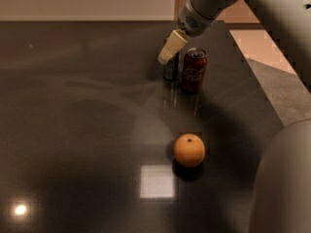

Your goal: Move redbull can near coke can

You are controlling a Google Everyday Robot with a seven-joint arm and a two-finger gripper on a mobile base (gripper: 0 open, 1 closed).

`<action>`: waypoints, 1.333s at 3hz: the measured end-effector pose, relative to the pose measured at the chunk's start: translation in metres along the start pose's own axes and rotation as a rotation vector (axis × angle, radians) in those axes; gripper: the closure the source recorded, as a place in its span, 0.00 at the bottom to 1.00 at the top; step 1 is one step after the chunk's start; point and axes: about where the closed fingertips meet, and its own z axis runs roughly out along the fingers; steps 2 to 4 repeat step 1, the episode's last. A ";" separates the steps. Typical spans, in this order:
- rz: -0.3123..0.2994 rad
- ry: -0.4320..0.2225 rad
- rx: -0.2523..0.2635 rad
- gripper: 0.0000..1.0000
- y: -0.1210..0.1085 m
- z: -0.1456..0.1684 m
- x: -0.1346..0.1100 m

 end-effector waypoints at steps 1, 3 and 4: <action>0.000 0.000 0.000 0.00 0.000 0.000 0.000; 0.000 0.000 0.000 0.00 0.000 0.000 0.000; 0.000 0.000 0.000 0.00 0.000 0.000 0.000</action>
Offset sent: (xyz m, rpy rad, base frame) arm 0.0000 0.0000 0.0000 0.0000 0.0000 0.0000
